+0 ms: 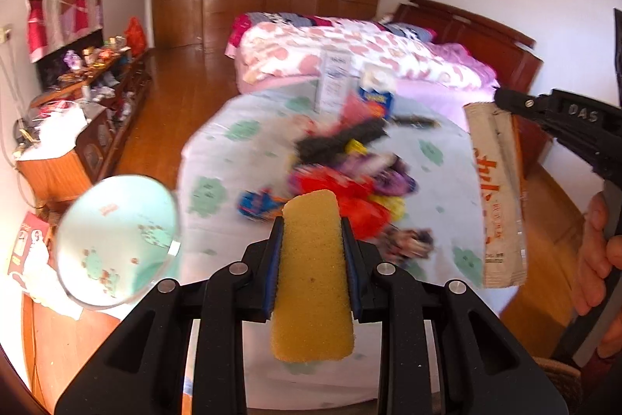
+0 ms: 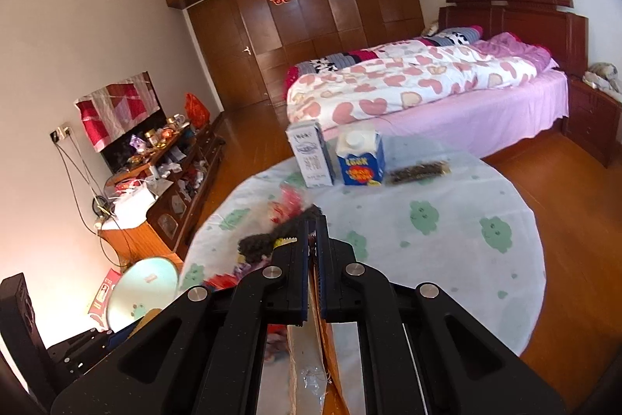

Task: Collect trash
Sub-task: 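Carry sponge and wrapper over the light-blue bin and open both grippers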

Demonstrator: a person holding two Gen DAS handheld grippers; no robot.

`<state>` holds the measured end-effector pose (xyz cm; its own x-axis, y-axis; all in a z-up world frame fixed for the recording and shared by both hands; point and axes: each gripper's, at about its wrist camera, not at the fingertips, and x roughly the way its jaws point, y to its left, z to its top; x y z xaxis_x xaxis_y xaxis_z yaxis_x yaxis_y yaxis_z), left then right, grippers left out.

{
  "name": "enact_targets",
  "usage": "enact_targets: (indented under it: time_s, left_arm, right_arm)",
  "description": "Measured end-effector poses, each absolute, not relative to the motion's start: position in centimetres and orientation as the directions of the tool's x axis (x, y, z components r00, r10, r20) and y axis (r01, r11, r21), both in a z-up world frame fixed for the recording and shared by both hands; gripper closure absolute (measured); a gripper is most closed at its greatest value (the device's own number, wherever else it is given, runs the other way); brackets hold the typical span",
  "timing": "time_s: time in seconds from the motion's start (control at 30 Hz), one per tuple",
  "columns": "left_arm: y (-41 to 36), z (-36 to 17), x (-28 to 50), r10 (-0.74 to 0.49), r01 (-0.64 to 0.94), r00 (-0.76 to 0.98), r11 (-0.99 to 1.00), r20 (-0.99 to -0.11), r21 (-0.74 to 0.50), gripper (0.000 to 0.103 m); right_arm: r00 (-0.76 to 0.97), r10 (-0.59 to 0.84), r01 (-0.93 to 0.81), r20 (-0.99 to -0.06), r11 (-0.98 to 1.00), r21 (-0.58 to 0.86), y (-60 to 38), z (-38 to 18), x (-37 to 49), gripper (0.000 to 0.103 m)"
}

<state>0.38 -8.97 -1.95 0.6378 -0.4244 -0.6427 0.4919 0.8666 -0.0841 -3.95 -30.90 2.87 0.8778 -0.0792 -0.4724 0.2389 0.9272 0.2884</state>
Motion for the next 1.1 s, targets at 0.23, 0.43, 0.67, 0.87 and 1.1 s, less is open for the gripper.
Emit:
enact_targets:
  time_s: [0.23,0.43,0.67,0.87,1.1]
  left_arm:
    - [-2.5,-1.7,4.7,-0.233,0.277,0.743,0.96,-0.628,-0.029,0.076]
    - [3.1,-3.8,8.6,-0.073,0.1,0.755,0.995,-0.652,0.005,0.076]
    - [7.4,-6.2,12.0,0.025,-0.009,0.726,1.0,-0.687,0.027,0.076]
    - [8.3,-7.9,13.6,0.065,-0.045,0.707,0.998,-0.704,0.046,0.075]
    - [8.0,-7.8,13.5,0.104,-0.071,0.718,0.995,-0.688,0.076,0.052]
  right_arm:
    - [0.916,0.058,0.066,-0.397,0.955,0.29,-23.3,6.2,1.6,0.098]
    - [0.883,0.207,-0.069,-0.42,0.945,0.319,-14.6,4.7,8.4,0.098]
    - [0.785,0.292,-0.112,-0.546,0.934,0.339,-7.7,-1.0,15.3,0.098]
    - [0.713,0.326,-0.101,-0.621,0.924,0.37,-6.3,-4.9,17.7,0.092]
    - [0.725,0.303,-0.068,-0.618,0.925,0.375,-7.5,-5.3,17.3,0.07]
